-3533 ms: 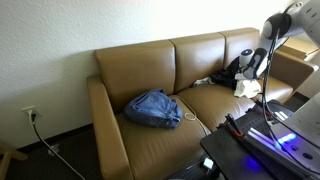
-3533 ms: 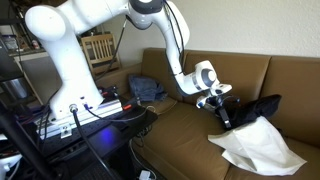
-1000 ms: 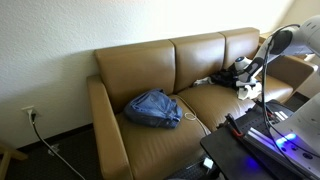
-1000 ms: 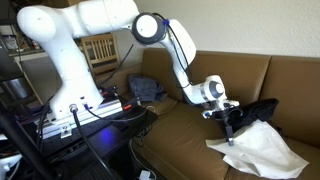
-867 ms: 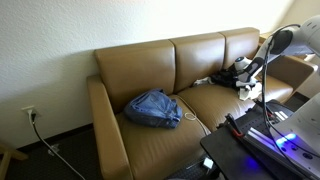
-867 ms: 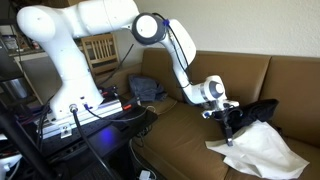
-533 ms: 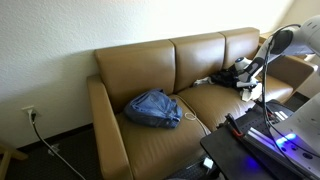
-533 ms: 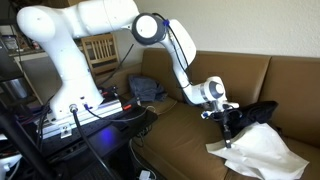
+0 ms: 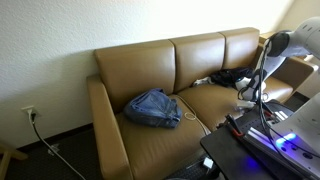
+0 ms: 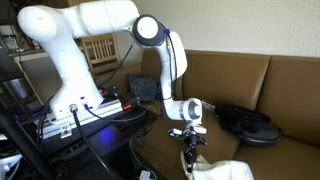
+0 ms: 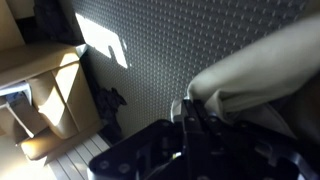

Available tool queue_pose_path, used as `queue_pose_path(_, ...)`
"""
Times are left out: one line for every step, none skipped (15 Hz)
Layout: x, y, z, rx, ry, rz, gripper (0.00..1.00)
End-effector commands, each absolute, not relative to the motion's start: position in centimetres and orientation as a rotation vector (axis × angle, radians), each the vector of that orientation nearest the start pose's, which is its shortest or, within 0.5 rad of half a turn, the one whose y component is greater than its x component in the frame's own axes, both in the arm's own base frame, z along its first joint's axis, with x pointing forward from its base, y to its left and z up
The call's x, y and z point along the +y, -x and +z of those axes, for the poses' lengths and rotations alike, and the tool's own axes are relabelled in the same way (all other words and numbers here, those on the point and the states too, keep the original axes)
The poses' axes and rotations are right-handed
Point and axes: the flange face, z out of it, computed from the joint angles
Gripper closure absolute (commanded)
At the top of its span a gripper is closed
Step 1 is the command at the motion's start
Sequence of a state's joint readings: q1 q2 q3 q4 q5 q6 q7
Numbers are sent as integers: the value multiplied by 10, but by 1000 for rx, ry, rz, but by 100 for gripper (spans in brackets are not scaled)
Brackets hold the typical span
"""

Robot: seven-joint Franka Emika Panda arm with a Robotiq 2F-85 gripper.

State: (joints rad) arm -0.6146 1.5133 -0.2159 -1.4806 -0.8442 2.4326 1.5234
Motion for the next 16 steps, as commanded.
queue_pose_path(-391, -363, -165, -1720, -1858, -264, 99)
queue_pose_path(-398, -377, -154, -1792, -1852, -221, 99)
queue_pose_path(-407, -395, -136, -1861, -1835, -172, 99)
queue_pose_path(-413, -411, -116, -1924, -1813, -121, 99)
queue_pose_path(-420, -428, -96, -1987, -1799, -71, 99)
queue_pose_path(-426, -444, -72, -2056, -1787, -17, 99)
queue_pose_path(-430, -461, -48, -2115, -1778, 45, 99)
queue_pose_path(-432, -477, -25, -2170, -1770, 109, 99)
queue_pose_path(-433, -491, 0, -2214, -1777, 180, 99)
queue_pose_path(-432, -505, 25, -2240, -1798, 262, 99)
queue_pose_path(-429, -517, 49, -2250, -1834, 340, 99)
queue_pose_path(-423, -528, 72, -2236, -1892, 412, 99)
queue_pose_path(-417, -538, 95, -2218, -1942, 487, 99)
queue_pose_path(-408, -545, 117, -2168, -2008, 546, 99)
queue_pose_path(-400, -550, 138, -2122, -2068, 601, 99)
queue_pose_path(-390, -553, 159, -2066, -2132, 646, 99)
